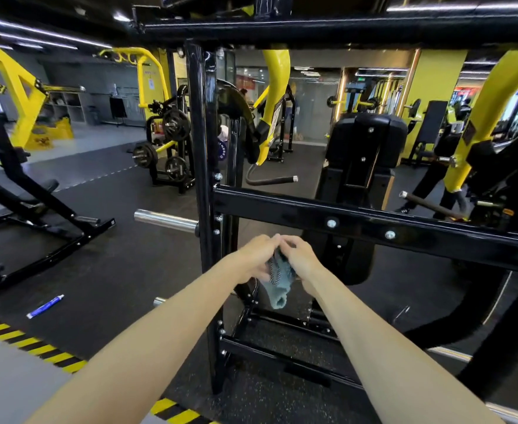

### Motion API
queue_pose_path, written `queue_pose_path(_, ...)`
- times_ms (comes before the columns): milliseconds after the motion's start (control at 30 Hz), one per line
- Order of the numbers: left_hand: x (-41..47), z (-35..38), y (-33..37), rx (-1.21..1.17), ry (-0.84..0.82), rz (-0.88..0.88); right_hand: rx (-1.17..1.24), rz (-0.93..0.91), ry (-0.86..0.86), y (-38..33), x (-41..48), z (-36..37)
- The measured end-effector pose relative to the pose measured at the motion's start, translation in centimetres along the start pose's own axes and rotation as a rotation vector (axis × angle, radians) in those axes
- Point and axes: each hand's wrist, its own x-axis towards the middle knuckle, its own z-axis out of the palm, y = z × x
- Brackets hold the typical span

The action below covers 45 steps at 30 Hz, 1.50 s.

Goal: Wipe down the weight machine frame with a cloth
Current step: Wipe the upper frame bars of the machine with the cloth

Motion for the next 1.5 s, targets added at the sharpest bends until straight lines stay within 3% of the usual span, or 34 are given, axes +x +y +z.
queue_pose_path(100, -0.6, -1.3, 0.8, -0.258, -0.143, -0.072, -0.001, 0.028, -0.075, -0.4, -0.3, -0.8)
queue_pose_path(200, -1.0, -2.5, 0.7, -0.244, -0.196, -0.056, 0.032, 0.123, -0.073, -0.9, -0.3, -1.2)
queue_pose_path(367, -0.4, -4.4, -2.0, -0.058, 0.154, -0.11, 0.34, 0.159, -0.107, -3.0, -0.3, -1.7)
queue_pose_path(500, -0.3, -3.3, -4.6, -0.393, -0.122, -0.138, 0.551, 0.162, -0.192, -3.6, -1.1, -2.4)
queue_pose_path(567, -0.3, -2.4, -4.6, -0.514, -0.145, -0.058, 0.588, 0.155, -0.232, -3.7, -1.4, -2.8)
queue_pose_path(633, -0.5, -2.1, -4.1, -0.636, -0.084, 0.04, 0.527, 0.149, -0.235, -3.6, -1.3, -3.3)
queue_pose_path(733, -0.5, -3.0, -3.1, -0.652, 0.012, 0.12, 0.207, 0.162, -0.199, -3.4, -1.1, -4.2)
queue_pose_path(800, -0.4, -3.3, -2.7, -0.585, 0.0, 0.104, 0.026, 0.171, -0.174, -3.4, -1.1, -4.5)
queue_pose_path(967, -0.5, -3.7, -1.3, -0.309, -0.081, 0.036, 0.001, 0.117, -0.09, -3.1, -1.1, -4.6)
queue_pose_path(1067, -0.1, -4.0, -0.8, -0.195, 0.022, 0.029, -0.116, 0.071, -0.071, -3.7, -1.5, -4.8)
queue_pose_path(1167, 0.3, -4.6, 1.2, -0.062, 0.12, 0.149, -0.219, 0.032, -0.077, -5.5, -1.8, -4.7)
queue_pose_path(1300, -0.4, -5.8, 6.6, 0.244, 0.048, 0.343, -0.33, -0.017, 0.013, -9.8, -1.2, -5.4)
queue_pose_path(1400, -0.6, -5.9, 9.6, 0.647, 0.159, 0.482, -0.508, -0.074, 0.121, -12.6, -1.2, -6.2)
queue_pose_path(1500, -0.8, -5.7, 11.9, 0.776, 0.217, 0.571, -0.579, -0.124, 0.213, -14.8, -1.8, -6.9)
